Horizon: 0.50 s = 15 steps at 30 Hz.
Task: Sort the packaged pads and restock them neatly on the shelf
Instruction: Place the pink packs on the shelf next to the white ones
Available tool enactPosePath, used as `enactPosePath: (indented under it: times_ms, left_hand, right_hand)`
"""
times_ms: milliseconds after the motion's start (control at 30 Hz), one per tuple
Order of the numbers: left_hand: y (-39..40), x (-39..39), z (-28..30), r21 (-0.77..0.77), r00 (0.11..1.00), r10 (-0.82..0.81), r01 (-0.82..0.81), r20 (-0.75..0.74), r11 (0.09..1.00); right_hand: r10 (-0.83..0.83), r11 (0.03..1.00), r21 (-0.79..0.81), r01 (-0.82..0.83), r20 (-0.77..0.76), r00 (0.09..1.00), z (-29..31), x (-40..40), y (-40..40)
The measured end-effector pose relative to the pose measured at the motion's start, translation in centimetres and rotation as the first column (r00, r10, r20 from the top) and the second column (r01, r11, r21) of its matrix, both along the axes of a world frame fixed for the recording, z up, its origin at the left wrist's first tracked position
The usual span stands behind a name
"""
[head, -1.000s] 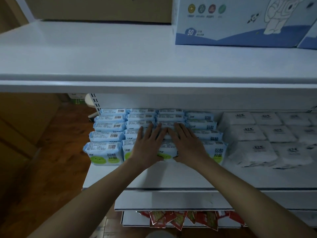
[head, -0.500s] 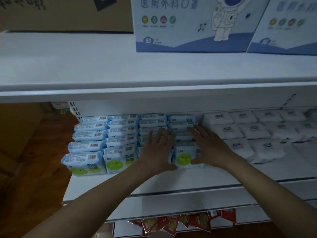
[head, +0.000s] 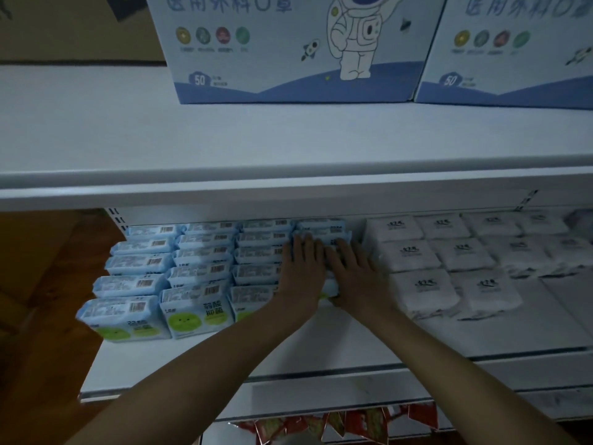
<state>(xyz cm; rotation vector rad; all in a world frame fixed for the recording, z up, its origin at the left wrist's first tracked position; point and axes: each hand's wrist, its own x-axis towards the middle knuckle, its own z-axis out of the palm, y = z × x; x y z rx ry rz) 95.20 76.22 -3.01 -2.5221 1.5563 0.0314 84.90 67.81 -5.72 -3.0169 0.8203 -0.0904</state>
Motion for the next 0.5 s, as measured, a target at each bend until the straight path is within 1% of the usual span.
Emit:
enactPosePath:
  times_ms: [100,267,367,433,500]
  left_hand:
    - [-0.5,-0.2,0.3,0.003,1.0,0.024,-0.024,-0.002,1.0]
    - [-0.2,0.0,0.2,0.06,1.0,0.009,-0.008,-0.02,0.998]
    - [0.3,0.8,0.7,0.006,0.995,-0.045,0.046,-0.09,0.999]
    - [0.9,1.3,0.9,-0.032,0.987,-0.083,0.079,-0.136,0.996]
    - [2.4,1.8,1.6,-0.052,0.975,-0.093,0.084,-0.2,0.995]
  right_hand:
    - [0.01,1.0,0.008,-0.01,0.034,0.999,-0.6,0.7,-0.9]
    - [0.023,0.999,0.038,-0.024,0.03,0.999,0.1,0.2,-0.4]
    - [0.014,0.988,0.155,-0.006,-0.052,0.999,1.3,-0.1,-0.3]
    - [0.023,0.971,0.241,-0.006,-0.069,0.997,2.2,-0.4,-0.2]
    - [0.038,0.928,0.373,-0.016,-0.05,0.998,3.1,-0.6,-0.3]
